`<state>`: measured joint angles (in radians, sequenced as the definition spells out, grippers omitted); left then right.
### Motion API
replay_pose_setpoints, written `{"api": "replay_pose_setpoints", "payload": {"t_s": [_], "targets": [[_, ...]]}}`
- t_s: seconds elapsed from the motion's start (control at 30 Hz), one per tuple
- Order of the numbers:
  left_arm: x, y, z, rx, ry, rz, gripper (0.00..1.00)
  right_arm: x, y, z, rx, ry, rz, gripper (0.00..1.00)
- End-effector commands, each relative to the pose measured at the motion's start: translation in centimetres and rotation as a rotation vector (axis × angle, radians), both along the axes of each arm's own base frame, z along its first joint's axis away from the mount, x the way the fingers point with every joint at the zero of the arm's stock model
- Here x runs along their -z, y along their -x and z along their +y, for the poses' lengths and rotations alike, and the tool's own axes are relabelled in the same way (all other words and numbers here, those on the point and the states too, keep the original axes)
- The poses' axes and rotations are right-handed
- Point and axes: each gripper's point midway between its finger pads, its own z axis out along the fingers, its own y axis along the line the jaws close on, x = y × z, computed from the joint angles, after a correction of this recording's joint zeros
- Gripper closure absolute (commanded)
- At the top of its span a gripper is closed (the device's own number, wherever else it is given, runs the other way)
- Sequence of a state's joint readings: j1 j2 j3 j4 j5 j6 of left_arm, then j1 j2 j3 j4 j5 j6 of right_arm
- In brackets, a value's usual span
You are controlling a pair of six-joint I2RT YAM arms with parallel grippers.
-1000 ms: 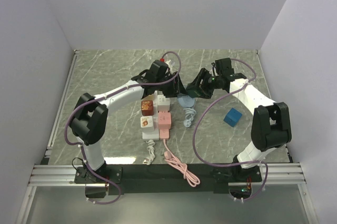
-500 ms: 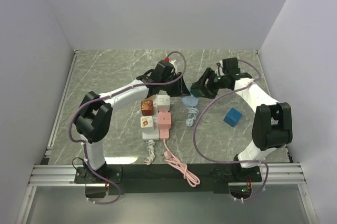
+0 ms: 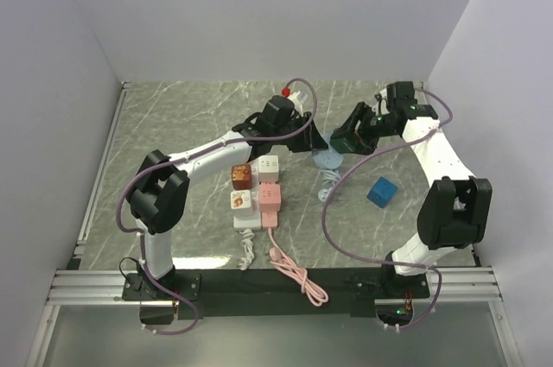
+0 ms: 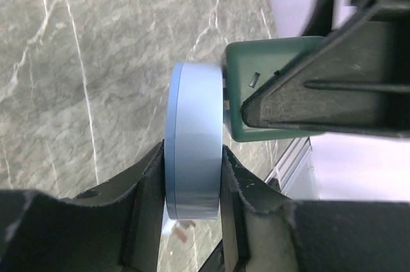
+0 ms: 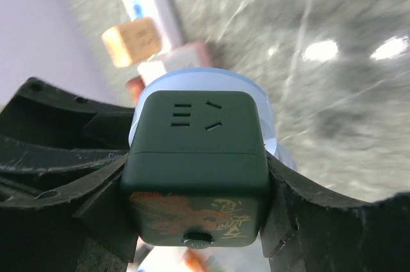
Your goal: Pull the plug off the socket
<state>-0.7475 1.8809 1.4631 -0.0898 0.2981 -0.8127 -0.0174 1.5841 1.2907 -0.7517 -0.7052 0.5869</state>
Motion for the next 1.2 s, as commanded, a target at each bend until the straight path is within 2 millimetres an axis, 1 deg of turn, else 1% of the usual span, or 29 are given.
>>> {"api": "replay_pose_setpoints", "payload": {"t_s": [0.0,0.03,0.07,0.1,0.17,0.2,0.23,0.27,0.33,0.37,0.4,0.43,0.47,0.5,0.53,0.63,0.67,0.73,0.77,0.83,0.87,0.9,0.93,0.97,1.0,1.03,1.07,1.13,1.17], "targets": [[4.4,-1.6,5.3,-0.117,-0.199,0.117,0.99,-3.4,-3.0,-7.5,0.223,0.432,-0.186,1.0],[4.2,-1.7,5.0,-0.109,-0.191,0.119,0.99,-3.3,-2.9,-8.0,0.259,0.437,-0.18,1.0],[4.1,-1.8,4.9,-0.112,-0.19,0.113,0.99,-4.1,-2.9,-8.4,0.3,0.43,-0.21,1.0],[3.8,-1.9,4.8,-0.11,-0.19,0.113,0.99,-4.2,-2.9,-9.2,0.334,0.41,-0.216,1.0],[3.6,-2.1,4.8,-0.108,-0.193,0.105,1.0,-4.2,-2.4,-9.7,0.366,0.408,-0.214,1.0],[3.6,-2.2,4.8,-0.112,-0.196,0.102,0.99,-4.4,-2.5,-9.5,0.357,0.393,-0.219,1.0],[3.7,-2.2,4.9,-0.113,-0.2,0.105,0.99,-4.8,-2.6,-8.8,0.326,0.357,-0.235,1.0],[3.7,-2.2,4.9,-0.112,-0.198,0.109,0.99,-4.2,-2.5,-8.8,0.319,0.36,-0.205,1.0],[3.3,-2.3,4.6,-0.105,-0.177,0.102,0.99,-3.6,-2.6,-9.8,0.361,0.42,-0.171,1.0],[2.9,-2.3,4.4,-0.107,-0.161,0.099,0.99,-2.7,-2.7,-10.4,0.382,0.446,-0.144,1.0],[2.3,-2.2,4.3,-0.1,-0.143,0.091,0.99,-1.9,-2.8,-12.0,0.44,0.514,-0.115,1.0],[2.0,-2.2,4.1,-0.097,-0.129,0.086,0.99,-1.1,-2.8,-12.7,0.46,0.547,-0.087,1.0],[1.4,-2.4,3.9,-0.096,-0.113,0.072,0.99,0.5,-2.9,-13.4,0.468,0.583,-0.036,1.0],[0.8,-2.3,3.7,-0.088,-0.099,0.066,0.99,1.4,-2.9,-14.5,0.51,0.637,-0.002,1.0],[0.5,-2.4,3.7,-0.086,-0.091,0.063,0.99,3.0,-3.1,-14.9,0.51,0.66,0.042,1.0],[-1.1,-2.5,3.2,-0.075,-0.051,0.05,0.99,5.1,-3.5,-15.7,0.541,0.697,0.09,1.0],[-1.5,-2.6,3.4,-0.081,-0.035,0.052,1.0,6.3,-3.8,-15.8,0.54,0.703,0.111,1.0],[-3.1,-3.0,3.8,-0.09,0.007,0.035,0.99,7.4,-3.9,-15.9,0.54,0.71,0.147,1.0],[-4.2,-3.4,4.8,-0.117,0.036,0.031,0.99,8.3,-3.9,-16.0,0.535,0.716,0.167,1.0],[-6.4,-4.4,5.9,-0.145,0.098,-0.008,0.99,9.3,-3.8,-16.1,0.538,0.724,0.19,1.0],[-7.1,-5.5,7.6,-0.185,0.118,-0.015,0.99,9.9,-3.7,-16.1,0.536,0.727,0.203,0.99],[-9.0,-6.0,8.6,-0.207,0.144,-0.049,0.99,10.3,-3.6,-16.0,0.533,0.728,0.212,0.96],[-9.8,-6.4,9.7,-0.23,0.15,-0.061,0.99,10.8,-3.3,-16.1,0.531,0.734,0.229,0.91],[-11.3,-7.6,12.0,-0.284,0.157,-0.096,0.99,11.3,-3.2,-16.2,0.53,0.742,0.242,0.83],[-12.0,-8.2,13.3,-0.314,0.155,-0.106,0.99,11.8,-2.9,-16.1,0.524,0.74,0.254,0.77],[-11.9,-8.5,14.9,-0.351,0.136,-0.092,0.99,12.0,-2.8,-16.1,0.524,0.742,0.263,0.7],[-12.6,-9.6,18.0,-0.429,0.131,-0.109,0.99,12.2,-2.7,-15.9,0.522,0.733,0.269,0.56],[-12.3,-10.4,21.6,-0.513,0.115,-0.104,0.99,12.3,-2.7,-15.8,0.52,0.725,0.268,0.5],[-11.9,-11.1,25.4,-0.601,0.109,-0.099,0.99,12.4,-2.7,-15.8,0.518,0.723,0.271,0.47]]}}
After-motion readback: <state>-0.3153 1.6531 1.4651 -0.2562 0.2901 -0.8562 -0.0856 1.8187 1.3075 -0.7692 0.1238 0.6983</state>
